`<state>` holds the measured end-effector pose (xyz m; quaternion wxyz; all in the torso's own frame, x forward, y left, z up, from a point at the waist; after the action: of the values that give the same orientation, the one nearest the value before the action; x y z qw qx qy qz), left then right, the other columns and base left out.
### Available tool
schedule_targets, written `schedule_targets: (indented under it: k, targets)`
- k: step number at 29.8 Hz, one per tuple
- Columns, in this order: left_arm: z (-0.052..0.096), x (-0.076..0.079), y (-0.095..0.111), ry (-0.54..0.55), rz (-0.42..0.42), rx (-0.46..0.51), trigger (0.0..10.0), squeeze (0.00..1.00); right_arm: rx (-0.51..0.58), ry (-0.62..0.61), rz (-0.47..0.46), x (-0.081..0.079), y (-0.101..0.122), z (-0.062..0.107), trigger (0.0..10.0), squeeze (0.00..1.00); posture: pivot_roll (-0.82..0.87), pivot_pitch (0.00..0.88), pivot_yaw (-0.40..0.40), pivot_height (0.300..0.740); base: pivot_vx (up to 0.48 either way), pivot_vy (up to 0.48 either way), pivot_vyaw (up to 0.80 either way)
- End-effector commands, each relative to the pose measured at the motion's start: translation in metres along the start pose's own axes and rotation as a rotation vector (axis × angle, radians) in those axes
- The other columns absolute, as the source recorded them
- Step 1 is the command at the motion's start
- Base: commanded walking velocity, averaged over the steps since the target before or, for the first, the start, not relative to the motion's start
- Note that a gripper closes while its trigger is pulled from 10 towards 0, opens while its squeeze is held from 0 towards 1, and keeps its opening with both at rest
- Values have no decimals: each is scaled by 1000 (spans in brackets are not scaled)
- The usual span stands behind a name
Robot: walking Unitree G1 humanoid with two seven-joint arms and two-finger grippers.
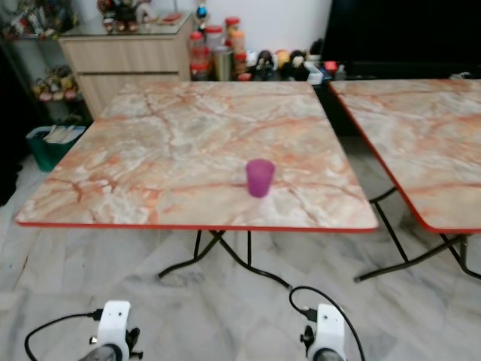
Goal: Setting the table
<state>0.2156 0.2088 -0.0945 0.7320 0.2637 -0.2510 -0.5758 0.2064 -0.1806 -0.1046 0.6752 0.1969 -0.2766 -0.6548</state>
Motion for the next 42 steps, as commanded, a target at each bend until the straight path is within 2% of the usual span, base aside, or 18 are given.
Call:
schedule_targets:
  k: [1, 8, 23, 42]
  targets:
    - [-1, 5, 2, -8, 4, 2, 10000, 0, 8, -24, 5, 10, 2, 0, 10000, 0, 68, 0, -12, 740, 326, 0, 0]
    - [-1, 6, 3, -6, 7, 4, 10000, 0, 7, -26, 7, 11, 2, 0, 10000, 0, 64, 0, -15, 740, 318, 0, 0]
    - [-1, 7, 2, -1, -6, 2, 10000, 0, 2, -14, 36, 11, 2, -1, 10000, 0, 72, 0, -29, 740, 0, 0, 0]
    - [-2, 6, 3, -7, -26, 2, 10000, 0, 6, -7, 52, 9, 5, -1, 10000, 0, 70, 0, -27, 740, 0, -258, 0]
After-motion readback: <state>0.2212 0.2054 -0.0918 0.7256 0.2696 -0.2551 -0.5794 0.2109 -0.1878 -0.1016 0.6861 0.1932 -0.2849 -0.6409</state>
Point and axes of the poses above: a point about 5 cm out from each wrist's last joint towards the gripper, its own z axis pointing back from the gripper into the wrist, its own y axis along the axis of the wrist's last joint, x = y × z, the point moved 3 cm from there along -z, pointing out of the wrist towards the gripper, and after that the axes turned 13 degrees about z, right-handed, at the moved point
